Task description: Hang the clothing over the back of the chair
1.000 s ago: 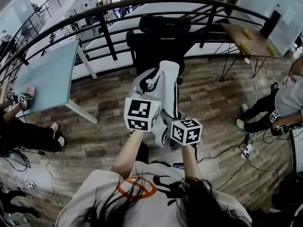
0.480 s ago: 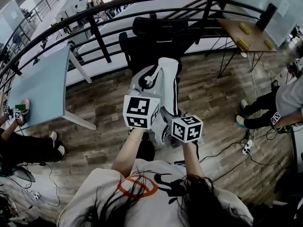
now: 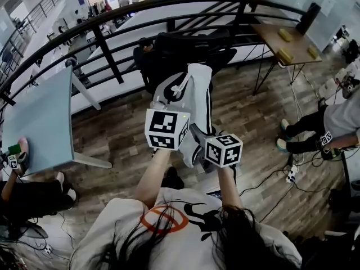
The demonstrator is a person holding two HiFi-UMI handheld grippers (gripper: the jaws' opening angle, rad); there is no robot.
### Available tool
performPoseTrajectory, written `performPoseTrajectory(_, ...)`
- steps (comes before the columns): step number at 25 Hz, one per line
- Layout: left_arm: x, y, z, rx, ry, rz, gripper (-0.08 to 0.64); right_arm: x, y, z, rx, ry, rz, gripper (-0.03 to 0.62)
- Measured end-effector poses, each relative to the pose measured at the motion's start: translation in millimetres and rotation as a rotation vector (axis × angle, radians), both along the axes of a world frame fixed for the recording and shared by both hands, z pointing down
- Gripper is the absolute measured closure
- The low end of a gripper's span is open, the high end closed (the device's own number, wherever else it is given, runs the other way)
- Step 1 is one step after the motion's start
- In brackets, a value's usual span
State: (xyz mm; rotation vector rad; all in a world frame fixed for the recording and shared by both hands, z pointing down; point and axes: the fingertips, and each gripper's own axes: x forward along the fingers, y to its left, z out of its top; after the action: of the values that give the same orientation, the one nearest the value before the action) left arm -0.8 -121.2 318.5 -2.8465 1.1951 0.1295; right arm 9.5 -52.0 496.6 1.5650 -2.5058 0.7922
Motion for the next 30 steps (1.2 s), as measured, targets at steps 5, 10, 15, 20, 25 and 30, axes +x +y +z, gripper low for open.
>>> performPoseTrajectory(5,-10,-44,-4,0.004,0.019,0.032,0.416,-6,-43,-6,0.007,0.012,0.026,0.515)
performPoseTrajectory(10,-10,-81,-21,0.025,0.018,0.075,0.417,-7,-80,-23,0.027,0.022,0.054,0.517)
performPoseTrajectory(15,3,-109,-38,0.065,0.004,0.126,0.419,3,-108,-40,0.056,0.047,0.081,0.517)
performPoseTrajectory(20,20,-128,-53,0.112,-0.003,0.153,0.42,22,-128,-56,0.094,0.069,0.096,0.518)
performPoseTrajectory(25,31,-146,-64,0.134,-0.001,0.156,0.422,42,-145,-71,0.133,0.1,0.101,0.518)
performPoseTrajectory(30,38,-169,-83,0.18,-0.022,0.143,0.423,56,-169,-94,0.188,0.107,0.082,0.519)
